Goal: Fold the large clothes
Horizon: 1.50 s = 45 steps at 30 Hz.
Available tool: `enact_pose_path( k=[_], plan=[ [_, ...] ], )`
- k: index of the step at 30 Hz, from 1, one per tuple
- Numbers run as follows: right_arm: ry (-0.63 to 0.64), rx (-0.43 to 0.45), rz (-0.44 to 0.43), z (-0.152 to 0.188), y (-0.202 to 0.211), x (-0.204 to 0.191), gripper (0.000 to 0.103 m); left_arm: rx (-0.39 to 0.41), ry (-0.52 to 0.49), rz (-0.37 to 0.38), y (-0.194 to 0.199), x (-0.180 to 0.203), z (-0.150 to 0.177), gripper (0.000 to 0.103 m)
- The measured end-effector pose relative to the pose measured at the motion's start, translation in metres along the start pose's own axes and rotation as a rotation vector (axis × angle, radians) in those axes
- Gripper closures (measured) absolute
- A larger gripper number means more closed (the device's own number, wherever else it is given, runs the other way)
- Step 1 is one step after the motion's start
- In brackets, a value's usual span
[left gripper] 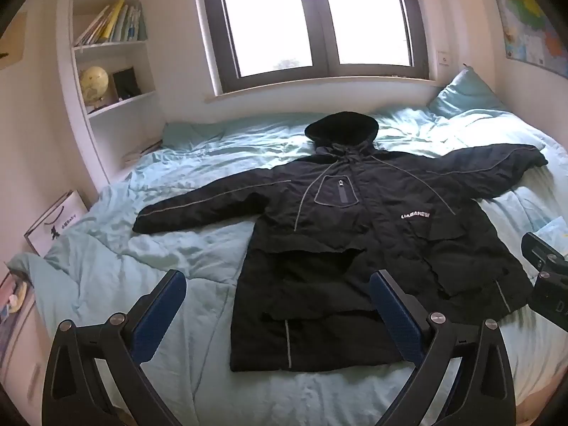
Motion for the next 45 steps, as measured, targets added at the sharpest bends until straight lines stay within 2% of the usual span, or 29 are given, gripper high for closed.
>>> enact_pose_path(
  k=[9,15,22,25,45],
  plan=[
    [-0.012,-0.006,0.008,0.004,-0.004,0.006,0.000,-0.003,-0.020,0.026,0.001,0.000,-0.001,0.000],
    [-0.017,-0.006,0.018,0.002,-0.004,0.007,0.000,-0.019,-0.006,0.079,0.001,-0.001,0.000,0.000],
    [-0.012,-0.002,0.013,0.001,0.000,0.006,0.000,-0.010,-0.001,0.051,0.000,-0.004,0.000,0.000],
    [-0.010,-0.002,0.012,0.001,0.001,0.005,0.000,-0.004,-0.003,0.010,0.000,-0.007,0.000,0.000],
    [0.015,-0.004,-0.007,-0.004,0.000,-0.007,0.000,0.003,0.014,0.005,0.000,-0.016,-0.004,0.000]
  ],
)
Point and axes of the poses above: each gripper's, at about its wrist camera, not at the fingertips, and y roughly against the way its jaws point, x to its right, z to its underside, the point moved 8 cm from there along -y, roughly the way its jaws point, and after that the axes turned 13 degrees about -x, right-handed, at the moved point
